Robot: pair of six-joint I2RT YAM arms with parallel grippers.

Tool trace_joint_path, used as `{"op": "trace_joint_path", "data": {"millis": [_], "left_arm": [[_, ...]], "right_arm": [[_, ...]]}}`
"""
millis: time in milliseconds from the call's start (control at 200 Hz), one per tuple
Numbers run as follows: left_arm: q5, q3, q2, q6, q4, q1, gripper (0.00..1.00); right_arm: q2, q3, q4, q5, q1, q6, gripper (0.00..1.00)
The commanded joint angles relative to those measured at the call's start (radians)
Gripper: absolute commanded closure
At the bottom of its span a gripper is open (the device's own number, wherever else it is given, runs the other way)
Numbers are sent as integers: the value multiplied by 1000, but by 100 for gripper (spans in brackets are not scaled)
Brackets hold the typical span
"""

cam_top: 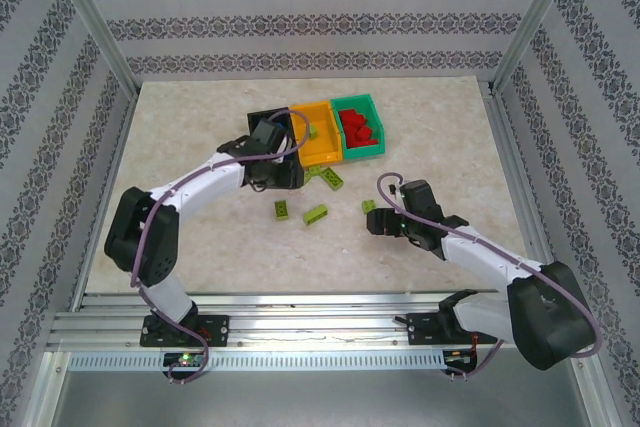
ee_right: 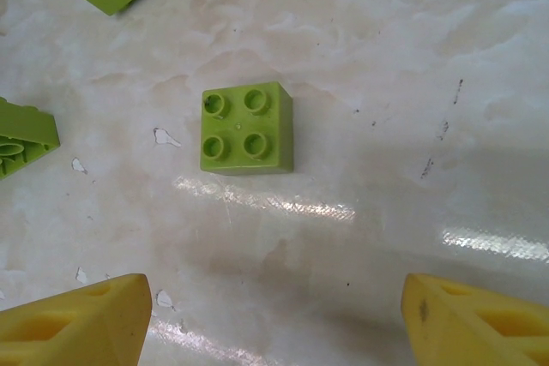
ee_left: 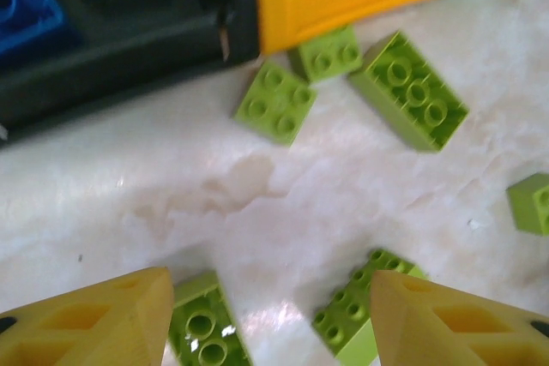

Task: Sort the legos into containers by color
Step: Pick up the lego from the center of the table.

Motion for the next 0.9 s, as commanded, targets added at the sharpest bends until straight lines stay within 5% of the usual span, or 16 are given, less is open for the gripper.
{"op": "trace_joint_path", "data": {"millis": [0, 460, 899], "left_arm": [[17, -84, -63, -51, 85, -8, 38], [37, -380, -234, -146, 203, -9, 39], [47, -461, -279, -185, 258, -8, 39]], "right_arm": [[14, 35, -19, 17, 8, -22, 23], [100, 136, -63, 14, 6, -42, 23], [266, 227, -68, -11, 10, -38, 27]]}}
